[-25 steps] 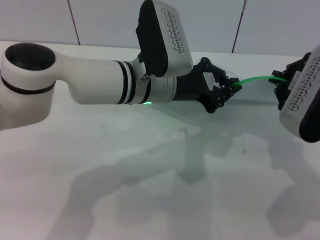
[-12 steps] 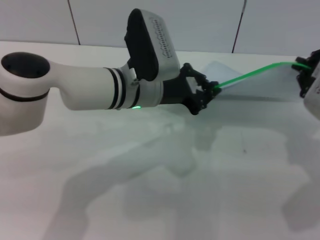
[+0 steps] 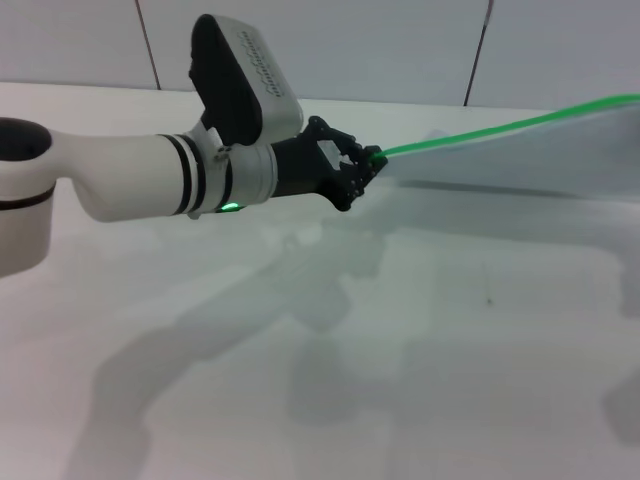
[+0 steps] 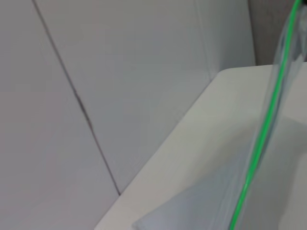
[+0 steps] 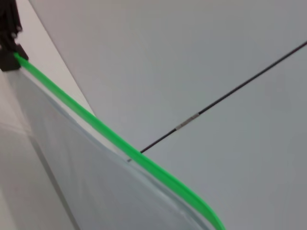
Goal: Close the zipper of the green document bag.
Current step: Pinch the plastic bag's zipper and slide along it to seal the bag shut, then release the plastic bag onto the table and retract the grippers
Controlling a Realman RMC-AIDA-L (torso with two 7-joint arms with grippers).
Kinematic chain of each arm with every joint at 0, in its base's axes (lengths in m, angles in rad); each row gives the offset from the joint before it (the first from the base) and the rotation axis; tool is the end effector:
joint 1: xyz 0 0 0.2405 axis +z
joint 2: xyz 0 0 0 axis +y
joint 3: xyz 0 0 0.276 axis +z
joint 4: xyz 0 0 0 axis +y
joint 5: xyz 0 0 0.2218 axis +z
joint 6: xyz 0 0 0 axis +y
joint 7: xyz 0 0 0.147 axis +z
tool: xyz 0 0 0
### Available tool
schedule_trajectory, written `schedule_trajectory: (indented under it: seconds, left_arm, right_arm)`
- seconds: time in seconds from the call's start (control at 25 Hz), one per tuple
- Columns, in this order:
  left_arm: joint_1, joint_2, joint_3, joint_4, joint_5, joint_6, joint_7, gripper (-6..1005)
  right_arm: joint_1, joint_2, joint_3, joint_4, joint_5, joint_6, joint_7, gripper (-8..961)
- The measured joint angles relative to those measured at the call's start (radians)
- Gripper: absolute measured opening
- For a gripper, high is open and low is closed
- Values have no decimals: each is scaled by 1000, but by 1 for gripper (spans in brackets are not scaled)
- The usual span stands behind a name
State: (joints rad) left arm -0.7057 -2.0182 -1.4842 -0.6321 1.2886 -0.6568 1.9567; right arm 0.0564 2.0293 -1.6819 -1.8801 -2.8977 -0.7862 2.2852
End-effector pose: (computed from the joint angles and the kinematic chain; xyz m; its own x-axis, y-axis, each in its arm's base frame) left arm -0.1947 0.4440 -0.0852 0.9673 0.0222 0.2528 0.1586 -0.8306 -0.5339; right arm 0.1978 0.3477 0.0634 0.9602 -0.1250 0.2498 0.1634 -0.4736 -0.8654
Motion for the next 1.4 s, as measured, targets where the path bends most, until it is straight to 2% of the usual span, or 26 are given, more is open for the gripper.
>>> schedule_trajectory:
  seconds: [0.92, 1.16, 1.24, 1.28, 1.4]
  left_arm:
    - [14, -1, -49, 8, -6, 2, 16, 164]
    - [29, -11, -174, -3, -45, 7, 13, 173]
    - [32, -10, -183, -10, -97, 5, 17, 177]
    - [32, -10, -183, -12, -101, 5, 17, 178]
    - [62, -9, -193, -62, -152, 1, 24, 183]
  right_arm:
    - [-19, 2, 13, 34, 0, 74, 1, 158]
    - [-57, 6, 37, 30, -1, 217, 89, 162]
    - [-83, 6, 54, 35, -1, 324, 167, 163]
    - [-83, 6, 54, 35, -1, 324, 167, 164]
    - [-111, 7, 57, 42, 1, 448, 259, 166]
